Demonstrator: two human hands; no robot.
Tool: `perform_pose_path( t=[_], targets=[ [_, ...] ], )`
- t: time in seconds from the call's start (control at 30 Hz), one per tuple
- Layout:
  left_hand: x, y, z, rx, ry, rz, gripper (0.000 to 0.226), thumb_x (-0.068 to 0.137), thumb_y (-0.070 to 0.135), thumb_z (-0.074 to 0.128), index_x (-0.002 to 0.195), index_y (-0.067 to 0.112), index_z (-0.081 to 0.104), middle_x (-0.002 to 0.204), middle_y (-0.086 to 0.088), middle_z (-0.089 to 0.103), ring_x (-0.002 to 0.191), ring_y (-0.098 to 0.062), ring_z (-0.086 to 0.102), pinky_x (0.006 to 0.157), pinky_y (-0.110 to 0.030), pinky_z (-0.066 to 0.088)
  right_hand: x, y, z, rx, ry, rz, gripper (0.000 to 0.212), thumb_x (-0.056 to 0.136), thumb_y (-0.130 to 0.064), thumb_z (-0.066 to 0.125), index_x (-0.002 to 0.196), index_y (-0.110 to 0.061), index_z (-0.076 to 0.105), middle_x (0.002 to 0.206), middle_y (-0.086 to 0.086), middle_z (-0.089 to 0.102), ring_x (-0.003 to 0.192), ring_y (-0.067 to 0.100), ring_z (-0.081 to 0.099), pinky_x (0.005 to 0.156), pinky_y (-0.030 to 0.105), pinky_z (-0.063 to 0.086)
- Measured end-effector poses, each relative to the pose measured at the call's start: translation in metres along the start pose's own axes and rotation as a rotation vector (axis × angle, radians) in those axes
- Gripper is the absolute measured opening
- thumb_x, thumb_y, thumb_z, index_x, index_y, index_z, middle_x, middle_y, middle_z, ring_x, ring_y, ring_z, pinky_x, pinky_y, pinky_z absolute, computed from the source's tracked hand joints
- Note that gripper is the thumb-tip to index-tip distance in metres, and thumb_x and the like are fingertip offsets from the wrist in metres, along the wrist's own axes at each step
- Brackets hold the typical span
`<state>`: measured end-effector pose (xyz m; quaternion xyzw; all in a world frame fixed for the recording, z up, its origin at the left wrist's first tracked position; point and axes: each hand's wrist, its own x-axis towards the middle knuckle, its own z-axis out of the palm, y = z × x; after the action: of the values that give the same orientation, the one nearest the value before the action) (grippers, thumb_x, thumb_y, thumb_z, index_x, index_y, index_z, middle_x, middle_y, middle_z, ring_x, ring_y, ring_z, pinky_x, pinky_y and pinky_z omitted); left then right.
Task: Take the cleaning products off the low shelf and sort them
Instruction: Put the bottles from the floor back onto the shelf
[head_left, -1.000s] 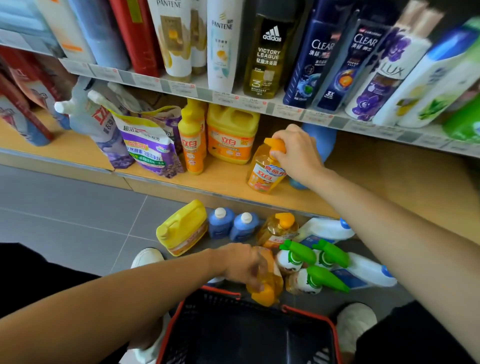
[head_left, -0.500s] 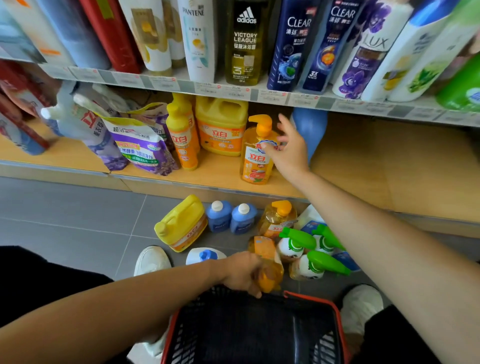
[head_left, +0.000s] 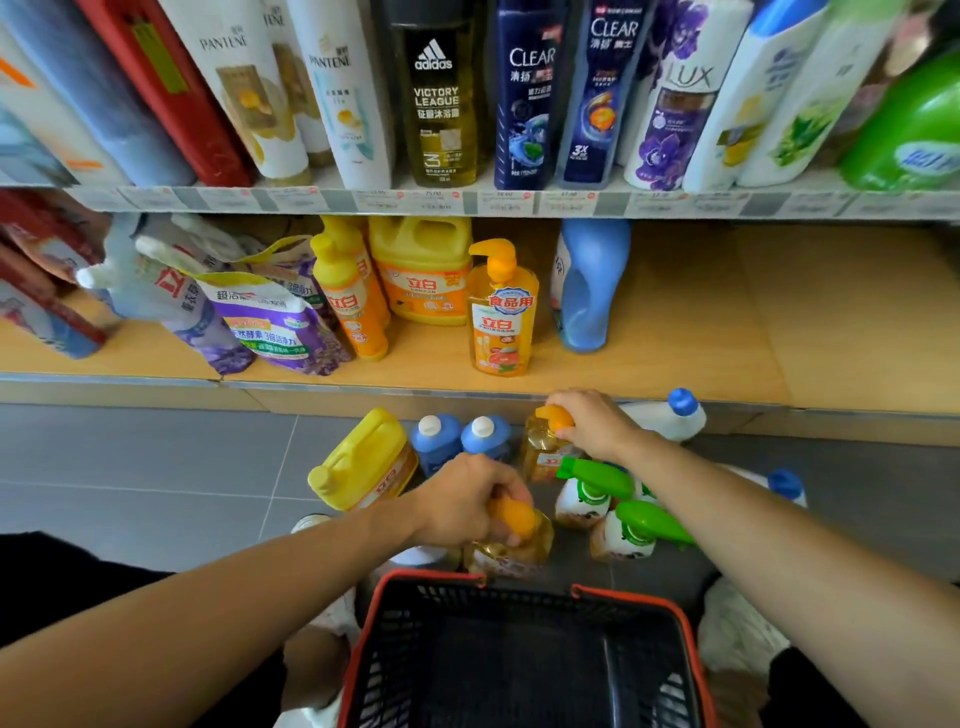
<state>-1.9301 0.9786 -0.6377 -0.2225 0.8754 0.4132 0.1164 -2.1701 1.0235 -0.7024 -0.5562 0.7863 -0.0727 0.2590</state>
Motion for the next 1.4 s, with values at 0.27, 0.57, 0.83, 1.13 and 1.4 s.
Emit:
perform_pose_path(
  t=[0.27,0.57,0.83,1.13,1.4],
  targets=[
    [-0.029,0.049,-0.102,-0.068,0.258,0.172,0.042,0.078,0.026,0.085,0.117,0.017,0.072,0.106,0.006,0.073,0.094,-0.001,0.066,0.077,-0.015,0.054,-0.015,0.004,-0.029,0.018,0.023,-0.002,0.032,0.083,-0.024,0.079,0.114,-0.024,0.070,0.113,0.007,0.070,0.110,0.030,0.061,0.086,0.033,0.046],
    [0.021,0.057,-0.171,0.027,0.392,0.190,0.042,0.079,0.021,0.085,0.118,0.014,0.070,0.106,-0.003,0.071,0.097,-0.016,0.067,0.087,-0.037,0.057,-0.058,-0.022,-0.111,0.018,0.184,-0.079,0.032,0.079,-0.028,0.084,0.109,-0.024,0.073,0.102,0.002,0.074,0.096,0.024,0.067,0.081,0.036,0.051],
    [0.072,0.028,-0.165,-0.045,0.455,0.150,0.034,0.085,0.020,0.080,0.116,0.015,0.068,0.099,0.002,0.068,0.095,-0.016,0.065,0.082,-0.028,0.055,-0.079,-0.041,-0.155,0.096,0.325,-0.132,0.029,0.073,-0.027,0.088,0.098,-0.026,0.075,0.089,-0.005,0.073,0.085,0.019,0.066,0.081,0.043,0.055],
    [0.087,0.006,-0.131,-0.391,0.587,0.158,0.038,0.088,0.027,0.077,0.123,0.029,0.060,0.120,0.000,0.062,0.111,-0.017,0.063,0.094,-0.043,0.058,-0.068,-0.055,-0.151,0.195,0.403,-0.180,0.027,0.072,-0.028,0.088,0.096,-0.022,0.078,0.083,-0.003,0.077,0.077,0.014,0.071,0.076,0.046,0.058],
    [0.079,-0.050,-0.075,-0.392,0.487,-0.018,0.118,0.075,0.022,0.089,0.159,0.035,0.008,0.158,0.003,0.033,0.143,-0.024,0.039,0.112,-0.049,0.043,-0.061,-0.059,-0.155,0.221,0.356,-0.160,0.032,0.073,-0.028,0.089,0.102,-0.019,0.077,0.092,-0.004,0.078,0.084,0.009,0.071,0.084,0.047,0.058]
  ],
)
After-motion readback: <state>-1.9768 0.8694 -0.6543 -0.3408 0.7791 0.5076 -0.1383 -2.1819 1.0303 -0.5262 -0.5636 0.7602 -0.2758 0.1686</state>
